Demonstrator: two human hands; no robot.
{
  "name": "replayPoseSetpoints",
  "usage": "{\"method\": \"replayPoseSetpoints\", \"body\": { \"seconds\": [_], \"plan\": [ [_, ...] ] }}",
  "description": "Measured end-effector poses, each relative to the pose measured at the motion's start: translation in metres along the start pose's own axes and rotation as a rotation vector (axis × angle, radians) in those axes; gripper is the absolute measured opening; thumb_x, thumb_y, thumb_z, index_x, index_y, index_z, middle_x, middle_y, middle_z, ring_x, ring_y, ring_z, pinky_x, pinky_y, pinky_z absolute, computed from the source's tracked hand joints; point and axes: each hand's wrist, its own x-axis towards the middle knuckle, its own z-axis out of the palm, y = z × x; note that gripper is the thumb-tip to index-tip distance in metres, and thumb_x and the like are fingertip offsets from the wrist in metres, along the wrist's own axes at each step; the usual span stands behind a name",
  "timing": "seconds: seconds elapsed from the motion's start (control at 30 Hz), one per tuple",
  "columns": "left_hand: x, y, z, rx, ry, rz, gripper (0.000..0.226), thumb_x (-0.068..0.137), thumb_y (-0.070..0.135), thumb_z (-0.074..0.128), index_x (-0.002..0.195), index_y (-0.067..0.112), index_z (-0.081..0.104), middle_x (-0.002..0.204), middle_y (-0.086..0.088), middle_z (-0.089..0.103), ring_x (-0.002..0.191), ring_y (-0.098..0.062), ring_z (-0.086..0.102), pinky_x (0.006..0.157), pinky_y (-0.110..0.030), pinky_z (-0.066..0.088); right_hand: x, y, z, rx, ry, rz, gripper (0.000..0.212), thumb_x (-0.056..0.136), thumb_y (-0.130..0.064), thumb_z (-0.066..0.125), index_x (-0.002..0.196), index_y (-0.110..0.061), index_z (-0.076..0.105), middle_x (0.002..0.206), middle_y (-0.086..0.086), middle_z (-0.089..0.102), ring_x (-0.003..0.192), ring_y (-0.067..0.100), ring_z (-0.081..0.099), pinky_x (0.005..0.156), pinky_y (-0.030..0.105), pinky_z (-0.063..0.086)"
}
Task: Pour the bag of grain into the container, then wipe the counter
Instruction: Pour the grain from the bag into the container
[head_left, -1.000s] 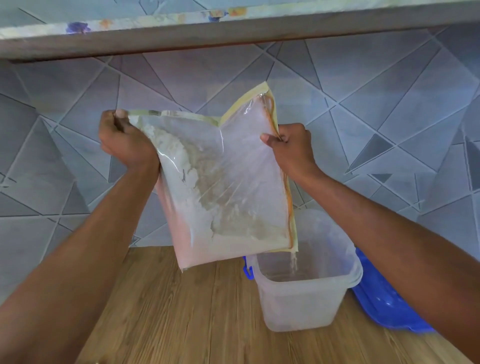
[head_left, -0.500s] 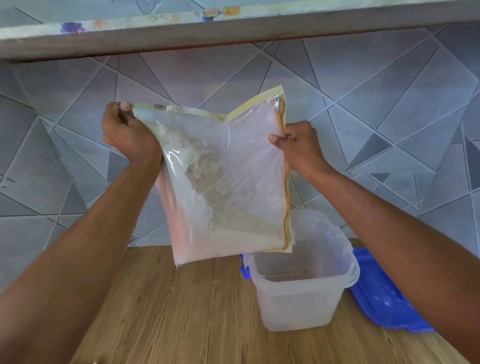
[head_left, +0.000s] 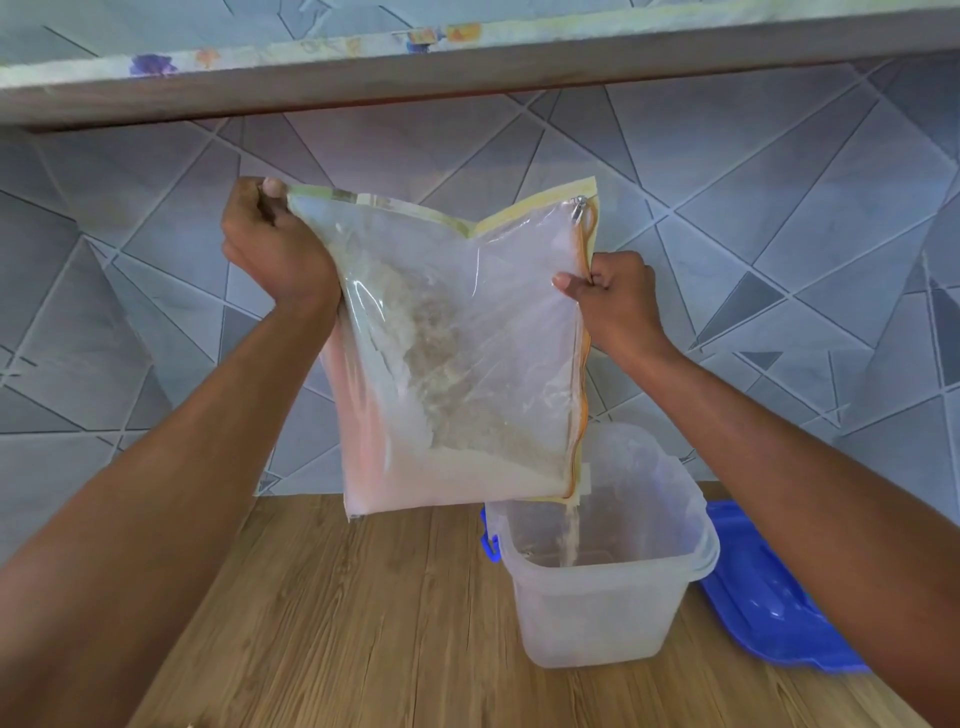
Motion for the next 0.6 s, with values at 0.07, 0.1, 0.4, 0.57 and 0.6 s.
{"method": "replayPoseSetpoints", "body": {
  "seconds": [0.07,0.1,0.4,0.57,0.6],
  "plan": [
    [-0.001,0.001,0.000,-0.001,-0.005,0.009,0.023,0.092,0.010,0.042,0.072,0.018,0.051,0.061,0.017,0.039,0.063,-0.005,0.038,0.057,-0.020,0.030,0.000,-0.001,-0.001,0.000,-0.030,-0.006,0.054,0.087,-0.023,0.077,0.055,-0.017,0.034,0.064,0.007,0.041,0.067,0.019,0.043,0.064,0.029,0.037],
    [0.000,0.002,0.000,0.000,-0.006,0.013,0.023,0.093,0.012,0.042,0.073,0.018,0.051,0.061,0.017,0.039,0.064,-0.006,0.039,0.057,-0.020,0.030,-0.001,-0.001,-0.001,-0.002,-0.037,-0.008,0.053,0.086,-0.023,0.078,0.056,-0.016,0.034,0.065,0.007,0.040,0.065,0.018,0.042,0.063,0.028,0.035],
    [0.012,0.007,0.006,0.025,0.006,0.015,0.025,0.094,0.019,0.044,0.070,0.022,0.049,0.067,0.004,0.044,0.065,-0.009,0.038,0.061,-0.024,0.031,-0.006,0.003,-0.004,0.013,0.008,0.035,0.053,0.087,-0.020,0.077,0.056,-0.015,0.035,0.059,0.002,0.038,0.057,0.015,0.039,0.058,0.025,0.031],
    [0.012,0.011,0.008,0.025,-0.023,0.010,0.025,0.095,0.015,0.044,0.071,0.020,0.050,0.068,0.006,0.044,0.066,-0.008,0.036,0.061,-0.024,0.030,-0.006,0.002,-0.004,0.019,-0.022,0.064,0.040,0.087,-0.020,0.077,0.061,-0.010,0.048,0.065,0.005,0.049,0.059,0.014,0.047,0.058,0.025,0.037],
    [0.011,0.013,0.008,0.028,-0.027,0.011,0.025,0.095,0.014,0.044,0.071,0.019,0.049,0.067,0.007,0.044,0.066,-0.008,0.036,0.061,-0.024,0.030,-0.006,0.003,-0.005,0.022,-0.011,0.061,0.038,0.087,-0.020,0.077,0.063,-0.009,0.050,0.066,0.006,0.048,0.060,0.015,0.047,0.059,0.025,0.037]
  ]
}}
